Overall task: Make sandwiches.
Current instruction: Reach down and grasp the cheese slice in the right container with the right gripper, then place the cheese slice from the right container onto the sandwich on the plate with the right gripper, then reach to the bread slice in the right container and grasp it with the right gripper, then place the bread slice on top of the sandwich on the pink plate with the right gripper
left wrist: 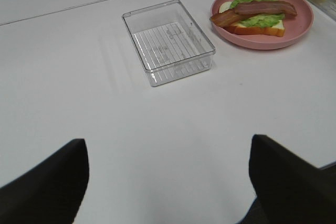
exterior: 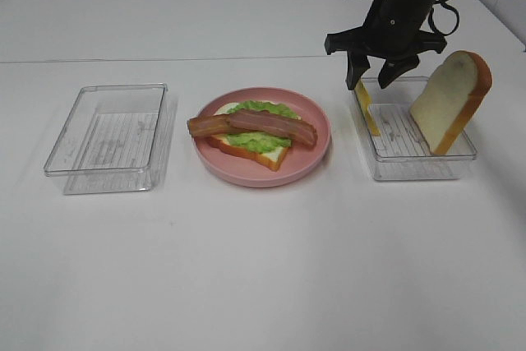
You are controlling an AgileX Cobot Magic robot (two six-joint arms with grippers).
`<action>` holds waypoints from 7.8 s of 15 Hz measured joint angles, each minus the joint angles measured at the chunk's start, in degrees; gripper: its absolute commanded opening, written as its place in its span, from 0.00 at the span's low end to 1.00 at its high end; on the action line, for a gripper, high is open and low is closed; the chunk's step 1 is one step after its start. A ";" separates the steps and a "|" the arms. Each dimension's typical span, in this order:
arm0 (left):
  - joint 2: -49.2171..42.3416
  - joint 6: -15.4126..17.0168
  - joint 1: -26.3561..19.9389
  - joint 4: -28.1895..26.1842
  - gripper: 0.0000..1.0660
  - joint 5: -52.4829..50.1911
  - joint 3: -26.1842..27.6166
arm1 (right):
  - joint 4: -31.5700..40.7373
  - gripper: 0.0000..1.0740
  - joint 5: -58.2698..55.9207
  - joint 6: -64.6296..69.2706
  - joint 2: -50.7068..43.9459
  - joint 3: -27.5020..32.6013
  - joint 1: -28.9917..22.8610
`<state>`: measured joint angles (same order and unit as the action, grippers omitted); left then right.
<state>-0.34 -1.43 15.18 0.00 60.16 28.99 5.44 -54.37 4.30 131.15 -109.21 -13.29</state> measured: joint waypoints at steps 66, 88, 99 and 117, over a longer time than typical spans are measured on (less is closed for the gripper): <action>0.00 0.00 0.00 0.00 0.74 0.00 0.00 | -2.69 0.69 -15.01 1.43 -15.87 -1.38 10.03; 0.00 0.00 0.00 0.00 0.74 0.00 0.00 | -1.15 0.00 -15.36 -1.66 -4.47 -1.38 12.55; 0.00 0.00 0.00 0.00 0.74 0.00 0.00 | 24.52 0.00 -13.87 -5.79 -17.07 -0.17 4.30; 0.00 0.00 0.00 0.00 0.74 -0.06 0.00 | 44.00 0.00 10.26 -6.53 -3.78 13.41 -4.81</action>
<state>-0.34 -1.43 15.18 0.00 60.10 28.99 49.45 -44.12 -2.23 127.37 -95.80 -18.11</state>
